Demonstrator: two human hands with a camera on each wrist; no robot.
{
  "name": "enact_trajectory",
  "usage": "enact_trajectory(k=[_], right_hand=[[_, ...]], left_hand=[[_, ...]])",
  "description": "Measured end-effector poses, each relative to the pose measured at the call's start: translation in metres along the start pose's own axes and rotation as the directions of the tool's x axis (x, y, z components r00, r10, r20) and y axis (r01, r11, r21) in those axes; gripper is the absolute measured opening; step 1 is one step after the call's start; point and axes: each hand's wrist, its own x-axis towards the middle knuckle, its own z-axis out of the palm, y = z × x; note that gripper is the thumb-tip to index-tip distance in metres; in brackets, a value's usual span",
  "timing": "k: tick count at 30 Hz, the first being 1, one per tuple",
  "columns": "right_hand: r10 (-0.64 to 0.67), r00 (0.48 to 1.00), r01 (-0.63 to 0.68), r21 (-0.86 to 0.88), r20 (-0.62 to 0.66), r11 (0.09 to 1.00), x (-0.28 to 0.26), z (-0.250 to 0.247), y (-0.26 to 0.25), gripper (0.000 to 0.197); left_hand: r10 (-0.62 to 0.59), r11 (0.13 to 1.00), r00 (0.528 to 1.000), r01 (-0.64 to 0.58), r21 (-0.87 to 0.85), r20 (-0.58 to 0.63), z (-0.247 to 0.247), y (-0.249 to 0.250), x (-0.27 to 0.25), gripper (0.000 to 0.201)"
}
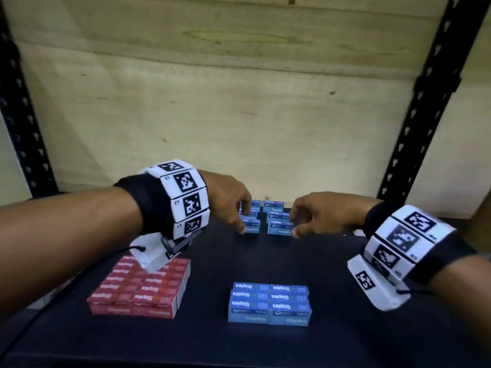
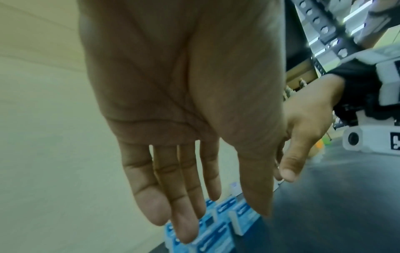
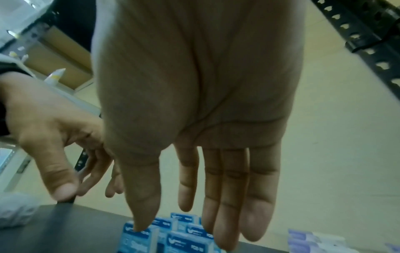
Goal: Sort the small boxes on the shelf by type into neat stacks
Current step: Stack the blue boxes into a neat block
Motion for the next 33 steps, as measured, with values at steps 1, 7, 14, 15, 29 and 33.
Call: enact_trajectory(k=[1,7,14,15,29,33], right_hand=[[0.011,1.000,-0.011,-0.018,-0.010,1.000,0.007,-0.001,0.001,0.039],[0.048,0.998,-0.043,-0.121,0.038,0.992,0.044,0.006,0.009,0.038],[0.027,0.997,-0.014,-0.169,0.076,0.985,0.064,0.012,0.011,0.019],[0.026,0.996,-0.012,-0.160,0.087,0.987,0.064,0.012,0.010,0.017],[-0.063,0.981,0.072,-0.040,0.181,0.997,0.005,0.016,-0.008,0.023],[-0.072,0.976,0.085,-0.053,0.208,0.995,-0.017,0.017,-0.015,0.023]], left_hand=[[-0.007,1.000,1.000,0.007,0.009,-0.007,-0.001,-0.003,0.007,0.048],[-0.011,0.998,1.000,0.011,0.063,0.005,0.002,-0.020,0.047,0.041],[-0.008,0.992,0.994,-0.006,0.126,0.106,0.007,-0.018,0.076,0.036],[-0.010,0.991,0.993,-0.005,0.132,0.117,0.008,-0.017,0.078,0.030],[0.094,0.995,0.977,-0.097,0.007,0.192,0.024,-0.007,0.033,0.022],[0.113,0.994,0.967,-0.110,-0.028,0.229,0.027,0.001,0.011,0.024]])
